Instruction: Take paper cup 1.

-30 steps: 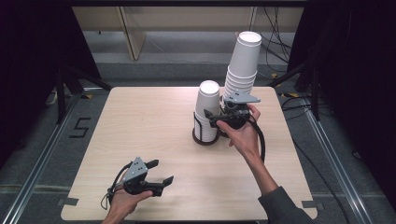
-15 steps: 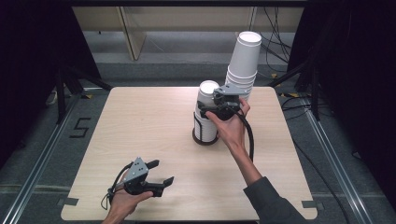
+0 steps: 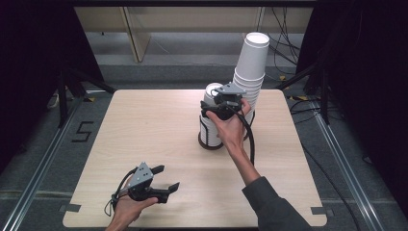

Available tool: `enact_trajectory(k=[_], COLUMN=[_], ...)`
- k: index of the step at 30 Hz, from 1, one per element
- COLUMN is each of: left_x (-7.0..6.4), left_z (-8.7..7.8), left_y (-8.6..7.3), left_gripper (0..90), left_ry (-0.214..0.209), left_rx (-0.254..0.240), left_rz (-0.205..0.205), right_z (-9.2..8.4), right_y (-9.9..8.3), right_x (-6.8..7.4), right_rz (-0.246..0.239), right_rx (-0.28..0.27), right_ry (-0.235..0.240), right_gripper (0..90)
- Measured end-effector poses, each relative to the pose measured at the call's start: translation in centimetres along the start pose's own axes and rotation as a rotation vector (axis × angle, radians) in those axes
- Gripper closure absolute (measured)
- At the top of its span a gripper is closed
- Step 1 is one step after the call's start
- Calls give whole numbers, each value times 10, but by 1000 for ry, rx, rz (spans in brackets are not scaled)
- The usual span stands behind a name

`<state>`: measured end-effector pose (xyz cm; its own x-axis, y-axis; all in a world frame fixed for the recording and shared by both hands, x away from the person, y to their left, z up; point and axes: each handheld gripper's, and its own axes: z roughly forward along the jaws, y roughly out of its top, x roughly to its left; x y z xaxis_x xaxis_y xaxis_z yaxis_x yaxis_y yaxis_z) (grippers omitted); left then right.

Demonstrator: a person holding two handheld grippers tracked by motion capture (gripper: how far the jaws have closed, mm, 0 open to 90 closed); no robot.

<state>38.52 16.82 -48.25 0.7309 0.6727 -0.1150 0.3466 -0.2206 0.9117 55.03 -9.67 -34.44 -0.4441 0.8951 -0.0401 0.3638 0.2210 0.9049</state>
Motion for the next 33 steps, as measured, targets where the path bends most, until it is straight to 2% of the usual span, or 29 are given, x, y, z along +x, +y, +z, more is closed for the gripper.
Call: enact_trajectory(k=[6, 8, 10, 14, 16, 20, 23, 27, 29, 31, 32, 33], left_x=[0, 1, 0, 0, 0, 0, 0, 0, 0, 0, 0, 0], left_z=[0, 0, 0, 0, 0, 0, 1, 1, 1, 1, 1, 1], left_y=[0, 0, 0, 0, 0, 0, 0, 0, 0, 0, 0, 0], left_gripper=[148, 148, 148, 148, 148, 148, 148, 148, 148, 148, 148, 148], left_ry=[1, -7, 2, 2, 0, -4, -9, -11, -11, -9, -10, -10], left_rx=[1, -10, 0, -3, -1, -7, -4, -5, -5, -2, -3, -3], left_rz=[2, 1, 2, 0, 2, 2, 2, 3, 3, 2, 1, 1], right_z=[4, 4, 3, -2, -8, -21, -30, -40, -48, -50, -57, -59], right_y=[1, 2, 3, 8, 17, 30, 41, 50, 58, 59, 63, 64], right_x=[1, 2, 1, 1, 2, 4, 3, 4, 1, 0, -1, -1], right_rz=[-3, 26, 14, 31, 24, 38, 21, 23, 13, 22, 28, 19], right_rx=[2, 3, -2, -11, -46, -77, -115, -137, -164, -164, -178, -183], right_ry=[-17, -23, -15, -20, -23, -16, -6, 3, 23, 31, 51, 55], right_gripper=[185, 197, 201, 203, 203, 203, 203, 203, 203, 204, 204, 204])
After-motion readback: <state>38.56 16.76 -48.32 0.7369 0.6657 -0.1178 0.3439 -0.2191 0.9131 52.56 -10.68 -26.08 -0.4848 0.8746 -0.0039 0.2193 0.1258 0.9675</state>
